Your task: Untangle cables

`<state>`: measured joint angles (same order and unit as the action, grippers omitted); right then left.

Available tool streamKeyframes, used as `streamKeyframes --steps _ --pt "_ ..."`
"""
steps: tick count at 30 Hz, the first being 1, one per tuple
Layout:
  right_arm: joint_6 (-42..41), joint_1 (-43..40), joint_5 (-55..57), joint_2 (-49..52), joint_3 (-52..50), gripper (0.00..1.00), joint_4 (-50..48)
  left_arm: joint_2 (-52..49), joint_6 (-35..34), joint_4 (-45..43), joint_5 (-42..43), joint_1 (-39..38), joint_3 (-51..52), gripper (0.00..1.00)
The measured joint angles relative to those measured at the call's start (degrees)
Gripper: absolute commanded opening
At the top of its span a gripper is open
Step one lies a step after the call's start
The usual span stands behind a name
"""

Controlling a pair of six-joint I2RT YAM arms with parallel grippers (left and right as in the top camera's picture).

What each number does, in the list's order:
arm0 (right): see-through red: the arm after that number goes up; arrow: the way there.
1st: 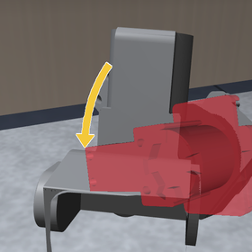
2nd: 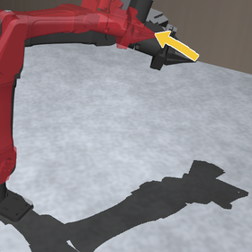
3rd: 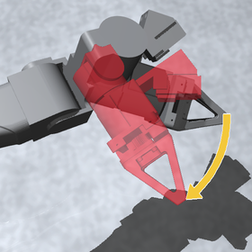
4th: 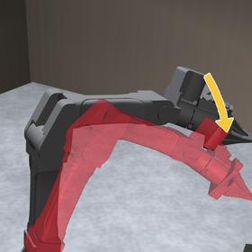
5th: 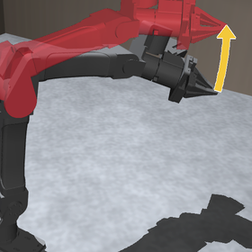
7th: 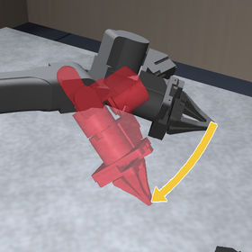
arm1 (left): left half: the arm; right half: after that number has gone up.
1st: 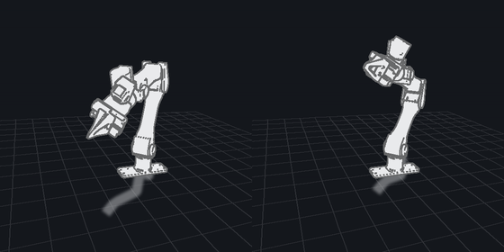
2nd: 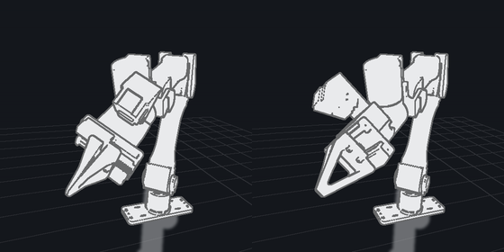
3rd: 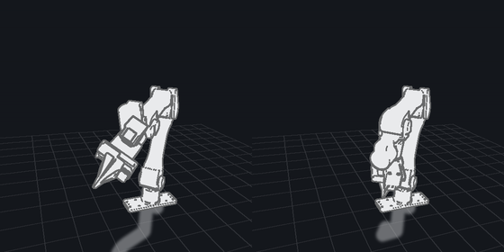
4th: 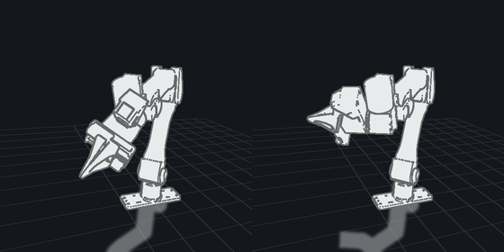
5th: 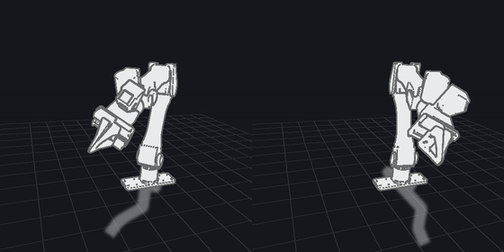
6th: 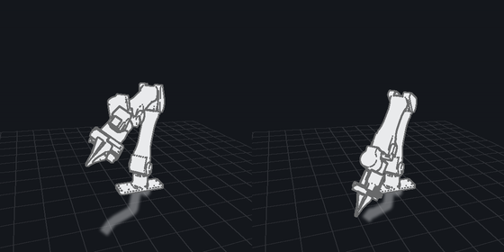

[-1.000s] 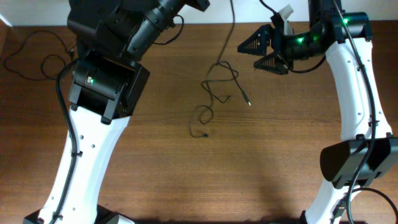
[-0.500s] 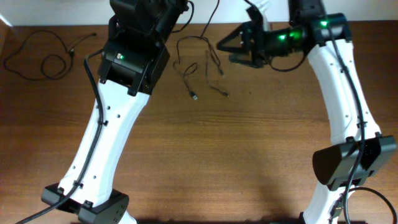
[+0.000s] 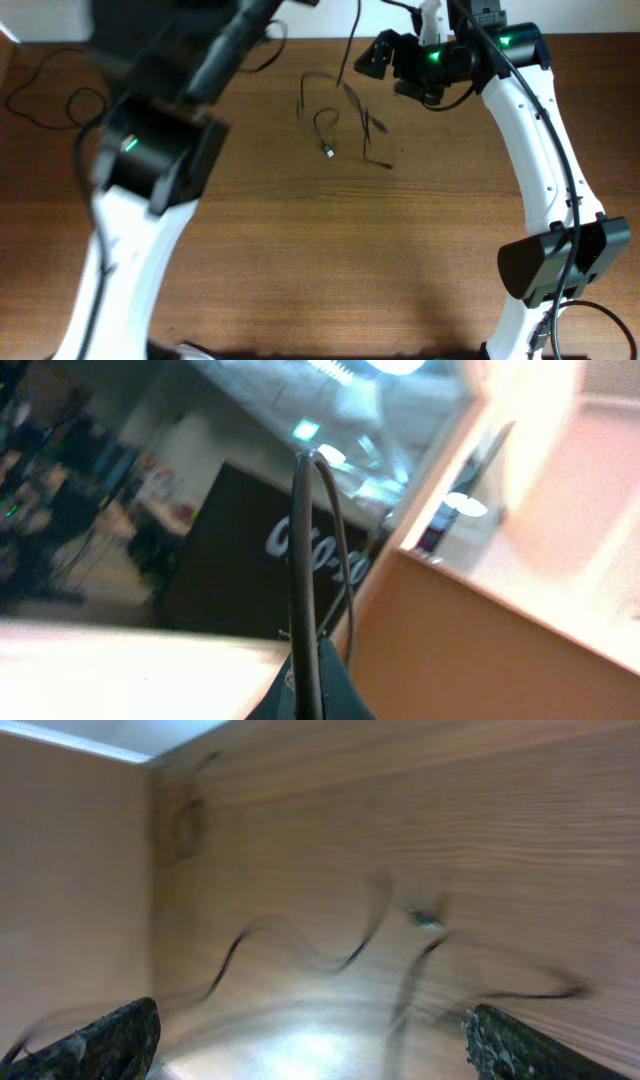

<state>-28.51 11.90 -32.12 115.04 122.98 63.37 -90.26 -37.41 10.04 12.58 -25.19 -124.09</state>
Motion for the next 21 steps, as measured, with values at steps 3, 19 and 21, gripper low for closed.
streamKeyframes --steps 3,19,21 --pt "-0.15 -0.02 4.46 0.33 0.0 0.98 1.62 4.15 0.0 0.09 0.55 0.0 0.0 0.0" --pt "5.62 -0.17 -15.76 1.4 0.0 0.98 4.9 -0.42 4.63 8.07 -10.84 1.88 -0.39 0.01" --pt "6.05 -0.17 -14.64 1.4 0.0 0.98 6.1 -1.42 5.79 7.15 -11.17 1.88 -0.35 0.01"
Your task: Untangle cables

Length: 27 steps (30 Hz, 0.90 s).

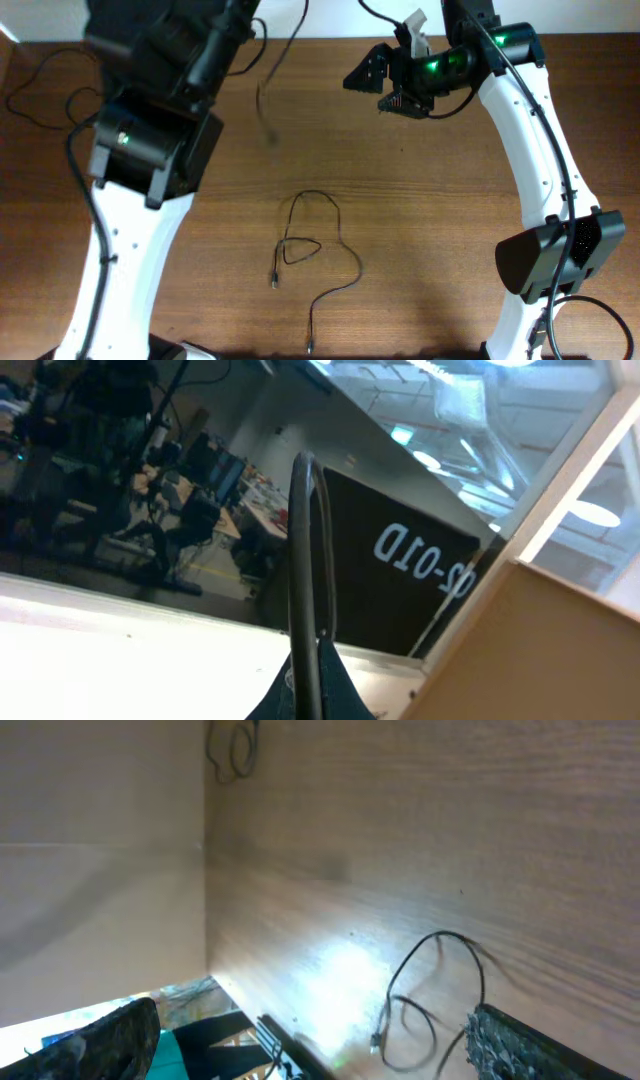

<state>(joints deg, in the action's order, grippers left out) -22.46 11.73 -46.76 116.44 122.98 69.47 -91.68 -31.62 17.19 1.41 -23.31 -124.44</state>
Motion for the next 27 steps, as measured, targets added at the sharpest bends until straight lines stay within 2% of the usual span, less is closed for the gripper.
streamKeyframes --steps 5,8,12,16,20,24,27 --pt "0.24 0.0 3.04 0.0 0.0 0.98 0.66 0.55 4.63 4.61 -0.26 0.0 -0.02 0.01" --pt "0.39 0.0 4.92 0.0 0.0 0.98 1.16 0.72 8.41 13.35 -2.29 0.0 -0.07 0.0" --pt "0.42 0.0 6.34 0.0 0.0 0.98 2.49 0.7 12.9 22.45 -8.02 -0.02 -0.07 0.0" --pt "0.46 0.0 8.26 0.0 0.0 0.98 4.22 0.7 16.98 27.76 -14.47 0.83 -0.07 0.0" --pt "0.44 0.0 9.38 0.0 0.0 0.98 5.38 0.59 19.37 34.91 -19.52 8.41 -0.07 0.0" --pt "0.48 0.0 9.49 0.0 0.0 0.99 5.55 -0.74 20.06 39.54 -20.68 16.55 -0.07 0.0" --pt "0.44 0.0 9.51 0.0 0.0 0.98 5.55 -2.29 20.13 41.24 -21.38 20.65 -0.07 0.04"
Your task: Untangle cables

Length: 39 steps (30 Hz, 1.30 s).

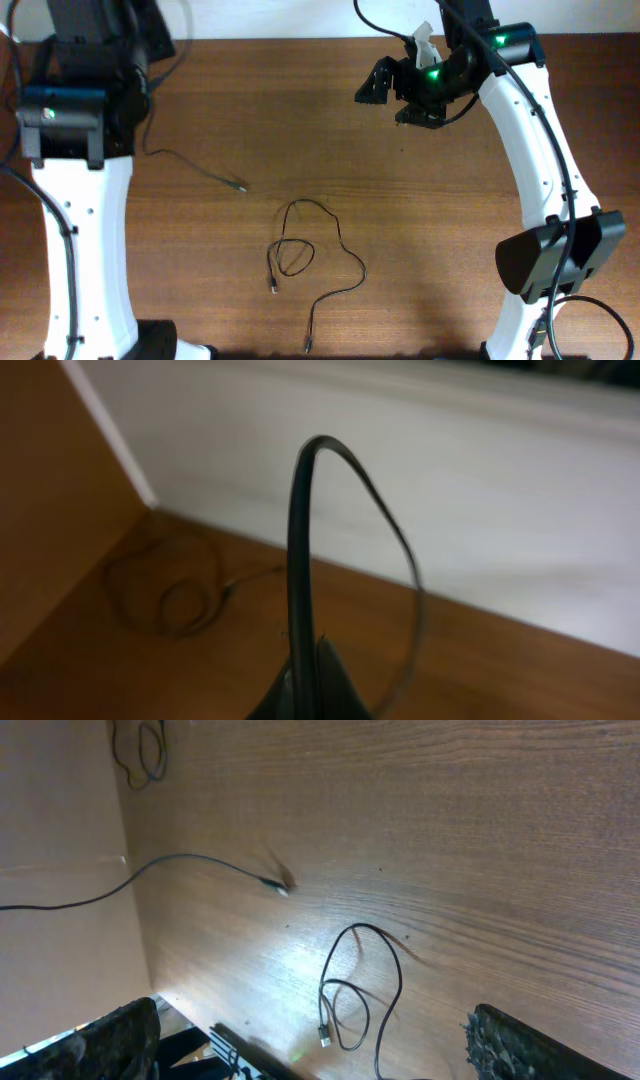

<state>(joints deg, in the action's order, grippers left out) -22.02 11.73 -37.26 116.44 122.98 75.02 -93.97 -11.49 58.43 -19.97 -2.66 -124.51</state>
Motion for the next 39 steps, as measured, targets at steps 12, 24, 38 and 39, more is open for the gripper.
streamKeyframes --steps 12,24,38,39 --pt "0.04 0.0 -0.02 0.0 0.0 0.98 0.0 -8.72 1.81 13.49 -0.04 7.28 0.0 0.06" --pt "0.0 0.0 1.46 0.0 0.0 0.98 -0.04 -20.76 13.77 24.81 13.14 7.32 0.0 0.11" --pt "0.2 0.0 1.49 0.0 0.0 0.98 -0.2 -32.68 23.15 29.07 20.41 7.39 0.0 0.99" --pt "0.39 0.0 1.46 0.0 0.0 0.98 -0.22 -33.09 22.62 29.11 19.69 7.54 0.0 0.99"
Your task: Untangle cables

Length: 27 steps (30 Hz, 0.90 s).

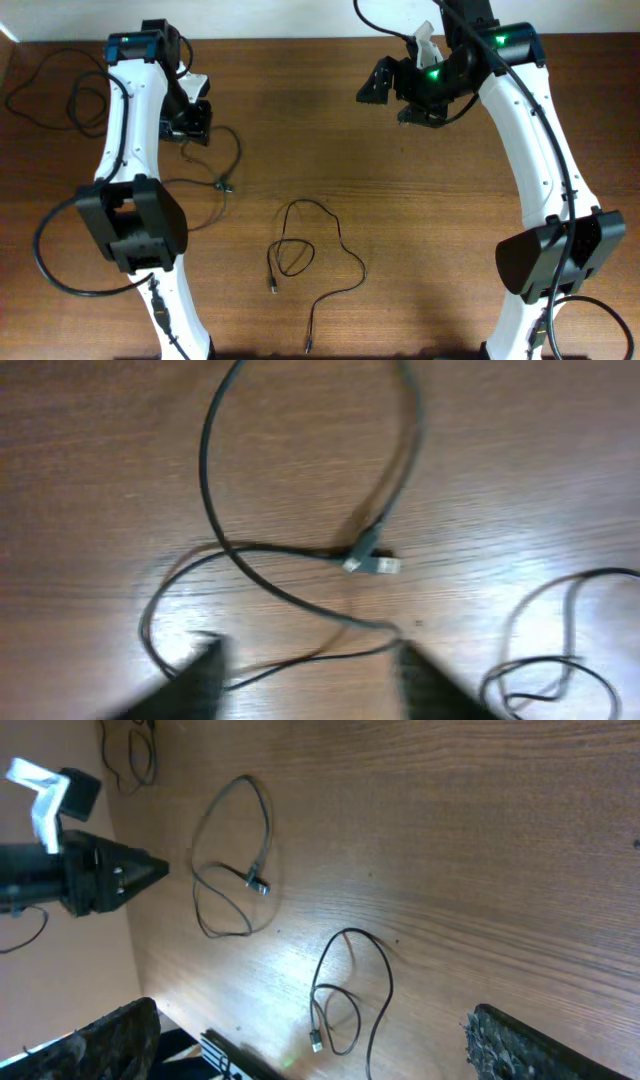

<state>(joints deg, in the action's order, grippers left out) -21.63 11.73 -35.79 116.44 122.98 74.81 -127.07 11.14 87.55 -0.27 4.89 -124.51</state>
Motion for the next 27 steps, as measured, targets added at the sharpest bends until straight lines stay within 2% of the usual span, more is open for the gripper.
streamKeyframes --steps 8,12,15,20,27 --pt "0.9 0.0 0.02 0.0 0.0 0.98 -0.59 -0.24 -3.87 1.11 -1.53 4.04 0.0 0.99" --pt "0.87 0.0 0.02 0.0 0.0 0.98 -1.77 -0.24 -1.73 3.72 3.28 5.33 0.0 1.0" --pt "0.92 0.0 0.02 0.0 0.0 0.98 -1.97 -0.24 0.76 6.1 8.74 4.79 0.0 0.99" --pt "0.9 0.0 0.02 0.0 0.0 0.98 -1.97 -0.24 2.16 7.89 12.24 1.84 1.55 0.99" --pt "2.34 0.0 1.27 0.0 0.0 0.98 -1.33 1.09 -3.54 9.03 13.57 -0.42 2.84 0.99"
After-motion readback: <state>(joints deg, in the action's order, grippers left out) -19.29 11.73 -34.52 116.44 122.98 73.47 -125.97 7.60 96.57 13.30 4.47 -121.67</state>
